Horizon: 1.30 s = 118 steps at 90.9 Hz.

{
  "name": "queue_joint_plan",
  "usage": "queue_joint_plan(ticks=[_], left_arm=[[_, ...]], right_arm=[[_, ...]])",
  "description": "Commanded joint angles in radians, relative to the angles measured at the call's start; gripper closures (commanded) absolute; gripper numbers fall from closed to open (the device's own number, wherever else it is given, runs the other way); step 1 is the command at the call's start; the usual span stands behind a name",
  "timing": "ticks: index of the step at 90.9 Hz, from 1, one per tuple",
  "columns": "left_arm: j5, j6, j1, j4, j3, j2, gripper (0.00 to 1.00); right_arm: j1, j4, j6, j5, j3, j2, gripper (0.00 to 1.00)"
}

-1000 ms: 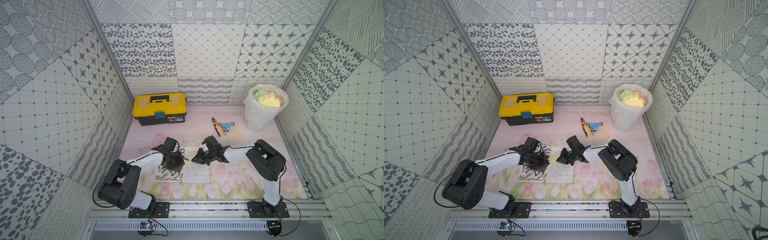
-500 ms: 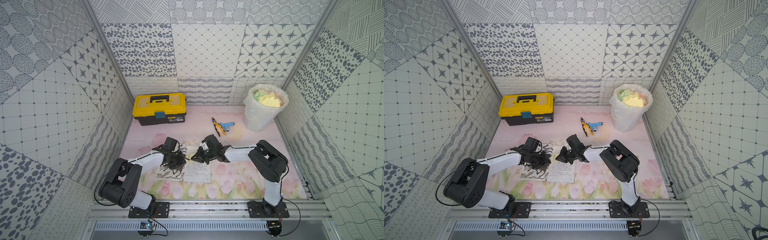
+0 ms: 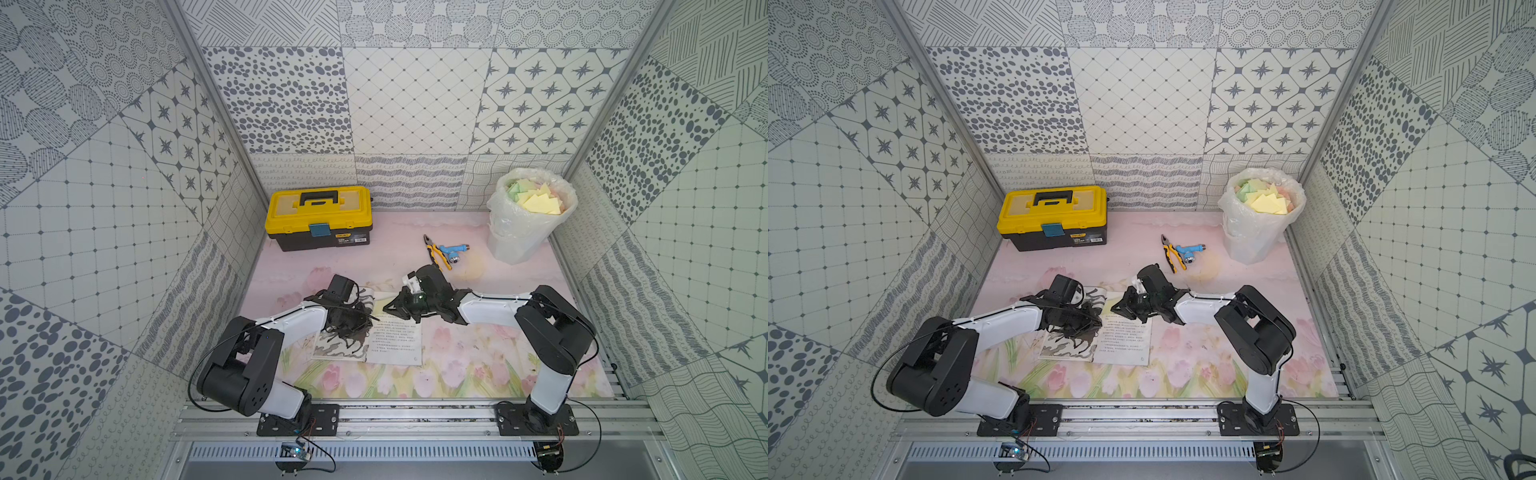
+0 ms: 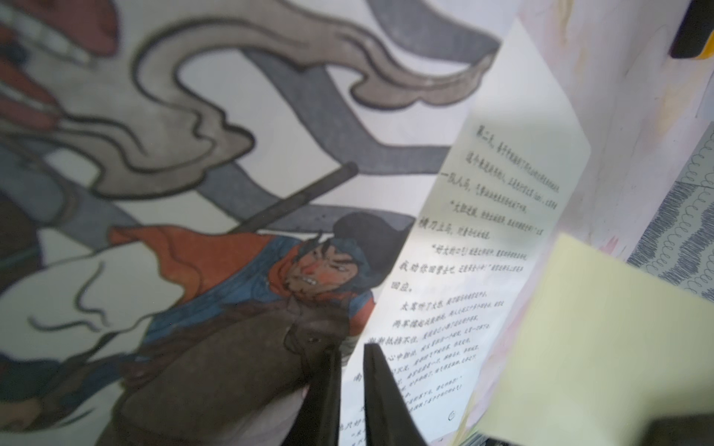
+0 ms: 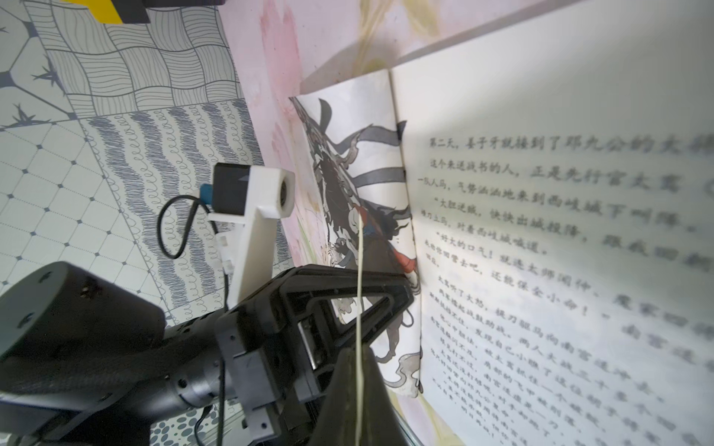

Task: Peel off the used sticky note
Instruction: Tear off the note from the book, then place the note in the trash bin.

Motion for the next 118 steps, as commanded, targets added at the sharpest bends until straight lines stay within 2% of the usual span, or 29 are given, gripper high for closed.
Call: queue_joint_plan(ticks=[1,34,63,82,118], left_arm=[[-0.124,0.029,0.005,-0.096,-0.021,0.012,0.84],[-0.02,0.008,0.005,-0.088,0.016,-0.031,0.81],[0.046,-0.022,0.005,-0.085,0.057,-0.111,0.72],[0.088,-0.042,0.008,-0.082,0.094,-0.151,0.63],[0.16,-0.067,0.013,-0.039,0.123,-0.149,0.6]], right_arm=[[-0.019,-0.023,-0.046,0.025,-0.007,-0.072,1.0],[-0.145,-0.248,-0.193,0.072,0.002,-0.322,1.0],[-0.298,-0.368,-0.275,0.057,0.027,-0.481,1.0],[-0.425,-0.436,-0.327,0.016,0.085,-0.534,1.0],[-0.727,-0.534,-0.407,-0.064,0.321,-0.509,1.0]])
